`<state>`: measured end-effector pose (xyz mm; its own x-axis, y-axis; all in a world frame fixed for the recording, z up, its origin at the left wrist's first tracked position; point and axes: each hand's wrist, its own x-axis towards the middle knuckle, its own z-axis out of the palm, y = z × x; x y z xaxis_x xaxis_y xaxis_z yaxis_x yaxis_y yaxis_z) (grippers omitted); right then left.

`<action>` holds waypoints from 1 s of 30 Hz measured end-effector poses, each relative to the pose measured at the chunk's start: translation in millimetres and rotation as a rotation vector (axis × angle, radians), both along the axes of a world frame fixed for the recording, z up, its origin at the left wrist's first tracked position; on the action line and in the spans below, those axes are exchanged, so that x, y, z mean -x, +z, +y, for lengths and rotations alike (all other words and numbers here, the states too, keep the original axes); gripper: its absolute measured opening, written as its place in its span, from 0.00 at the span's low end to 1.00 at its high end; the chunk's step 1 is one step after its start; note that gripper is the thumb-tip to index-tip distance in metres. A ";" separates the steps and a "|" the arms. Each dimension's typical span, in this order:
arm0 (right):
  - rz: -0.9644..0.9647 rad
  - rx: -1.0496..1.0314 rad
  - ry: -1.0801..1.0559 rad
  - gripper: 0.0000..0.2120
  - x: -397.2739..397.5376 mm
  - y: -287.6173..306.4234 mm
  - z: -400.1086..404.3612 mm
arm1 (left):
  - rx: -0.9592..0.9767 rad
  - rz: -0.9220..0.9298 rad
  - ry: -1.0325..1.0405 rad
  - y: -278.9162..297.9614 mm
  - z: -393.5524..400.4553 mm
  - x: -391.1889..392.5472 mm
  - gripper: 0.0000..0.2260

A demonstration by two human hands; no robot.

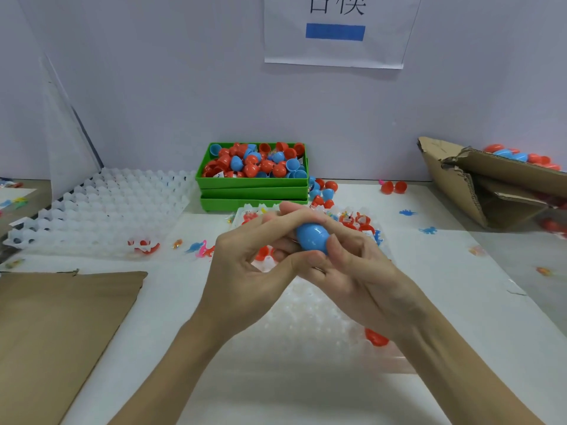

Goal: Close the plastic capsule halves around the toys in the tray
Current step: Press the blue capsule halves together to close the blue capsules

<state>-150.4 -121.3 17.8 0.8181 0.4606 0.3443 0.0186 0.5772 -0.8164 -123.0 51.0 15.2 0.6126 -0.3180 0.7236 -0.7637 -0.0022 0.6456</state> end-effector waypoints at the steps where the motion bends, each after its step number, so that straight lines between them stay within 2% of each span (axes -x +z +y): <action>1: -0.014 0.008 -0.005 0.26 -0.7 -0.5 -1.4 | 0.007 -0.002 0.006 -0.7 -0.9 0.3 0.17; 11: -0.098 0.058 -0.124 0.23 -1.4 -2.5 -3.4 | 0.040 0.001 -0.009 -3.2 -7.1 0.9 0.15; 18: 0.044 -0.050 -0.076 0.20 -3.3 -4.8 4.1 | 0.001 0.118 0.007 -10.0 -7.6 -3.5 0.13; 22: 0.114 -0.073 -0.114 0.22 -7.0 -6.4 4.4 | -0.063 0.106 0.030 -13.2 -10.0 -4.4 0.17; 26: 0.178 -0.008 -0.207 0.24 -10.3 -8.4 3.7 | -0.077 0.108 0.105 -17.0 -10.9 -10.5 0.14; 30: 0.163 0.088 -0.320 0.23 -9.6 -11.2 7.5 | -0.051 0.177 0.056 -15.2 -8.5 -14.0 0.13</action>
<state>-140.8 -113.7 6.6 0.9664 0.1943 0.1683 0.0529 0.4904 -0.8699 -109.0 42.5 0.0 0.7466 -0.3138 0.5866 -0.6359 -0.0776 0.7678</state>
